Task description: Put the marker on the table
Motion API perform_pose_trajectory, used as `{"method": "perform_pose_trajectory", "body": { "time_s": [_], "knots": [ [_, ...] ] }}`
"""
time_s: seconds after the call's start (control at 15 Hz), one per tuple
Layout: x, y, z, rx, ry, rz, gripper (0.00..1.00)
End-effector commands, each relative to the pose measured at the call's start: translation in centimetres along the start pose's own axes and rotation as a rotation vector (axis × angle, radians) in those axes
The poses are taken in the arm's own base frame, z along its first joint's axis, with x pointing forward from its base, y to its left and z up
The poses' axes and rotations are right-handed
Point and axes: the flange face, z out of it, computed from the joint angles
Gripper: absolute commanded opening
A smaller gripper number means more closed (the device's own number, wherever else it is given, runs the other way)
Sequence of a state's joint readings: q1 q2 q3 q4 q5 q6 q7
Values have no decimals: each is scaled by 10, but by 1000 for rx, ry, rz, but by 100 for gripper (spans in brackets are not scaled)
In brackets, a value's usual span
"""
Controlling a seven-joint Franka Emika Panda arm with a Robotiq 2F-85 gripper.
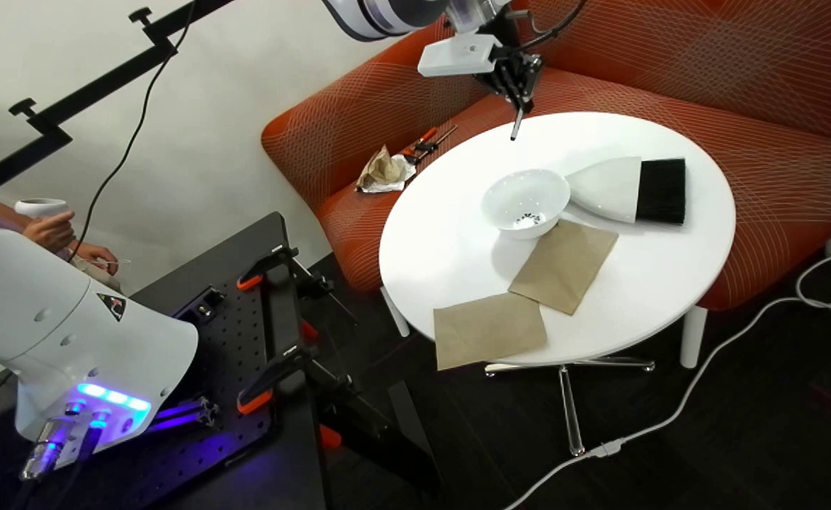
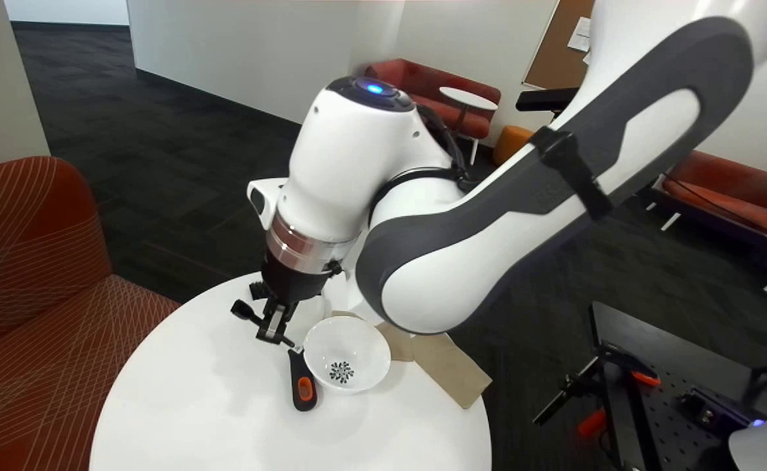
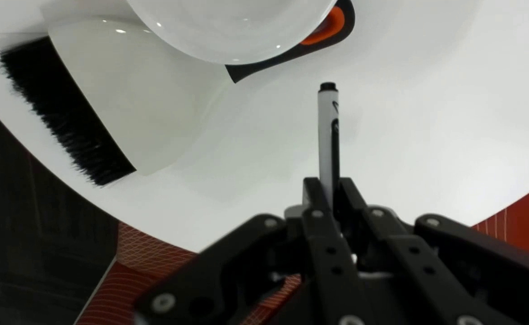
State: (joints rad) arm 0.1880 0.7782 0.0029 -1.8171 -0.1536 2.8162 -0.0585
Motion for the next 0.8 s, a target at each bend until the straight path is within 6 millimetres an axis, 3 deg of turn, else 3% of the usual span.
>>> {"method": "perform_pose_trajectory", "body": {
  "time_s": [0.0, 0.47, 0.53, 0.6, 0.73],
  "knots": [
    [25, -14, 37, 3, -48, -64, 3],
    [37, -43, 83, 25, -58, -154, 3],
    [38, -45, 85, 25, -56, -158, 25],
    [40, -46, 86, 25, -50, -161, 38],
    [45, -46, 84, 16, -36, -161, 51]
  ]
}}
